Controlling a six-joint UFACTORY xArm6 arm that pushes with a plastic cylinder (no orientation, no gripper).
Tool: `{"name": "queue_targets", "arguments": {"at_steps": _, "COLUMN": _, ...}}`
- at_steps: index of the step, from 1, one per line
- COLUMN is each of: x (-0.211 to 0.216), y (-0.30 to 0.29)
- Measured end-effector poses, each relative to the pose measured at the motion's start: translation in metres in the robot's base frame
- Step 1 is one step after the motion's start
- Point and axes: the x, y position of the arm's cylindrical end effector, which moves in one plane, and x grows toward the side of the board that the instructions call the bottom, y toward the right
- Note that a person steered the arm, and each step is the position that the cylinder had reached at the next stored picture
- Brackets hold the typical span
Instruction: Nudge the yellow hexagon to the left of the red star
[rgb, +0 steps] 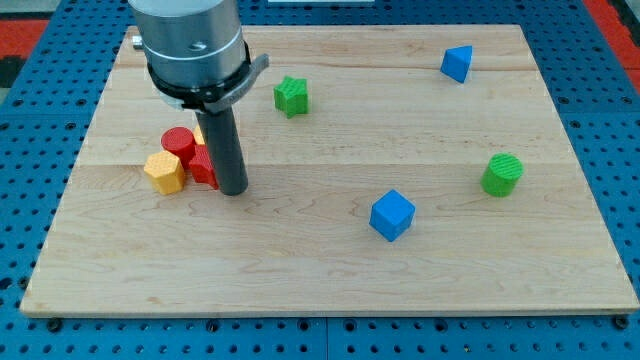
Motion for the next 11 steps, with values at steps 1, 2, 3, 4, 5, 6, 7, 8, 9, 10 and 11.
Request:
{"name": "queue_targets", "arguments": {"at_steps": 1, "x": -0.005, "y": 0.049}}
{"name": "queue_targets", "arguments": {"at_steps": 2, "x": 0.0, "y": 0.049}}
{"name": "queue_targets", "arguments": {"at_steps": 3, "x": 0.034, "y": -0.02}}
{"name": "queue_targets", "arguments": {"at_steps": 4, "x": 0.042, "y": -0.113}}
{"name": "queue_targets", "arguments": {"at_steps": 5, "x": 0.025, "y": -0.205}}
{"name": "queue_targets", "arguments": {"at_steps": 6, "x": -0.004, "y": -0.215}}
{"name": "queue_targets", "arguments": {"at_steps": 7, "x": -0.012, "y": -0.191}}
{"name": "queue_targets", "arguments": {"at_steps": 8, "x": -0.012, "y": -0.177}}
{"name": "queue_targets", "arguments": {"at_steps": 9, "x": -0.011, "y": -0.173}}
{"name": "queue_targets", "arguments": {"at_steps": 10, "x": -0.011, "y": -0.156}}
{"name": "queue_targets", "arguments": {"at_steps": 11, "x": -0.011, "y": -0.142}}
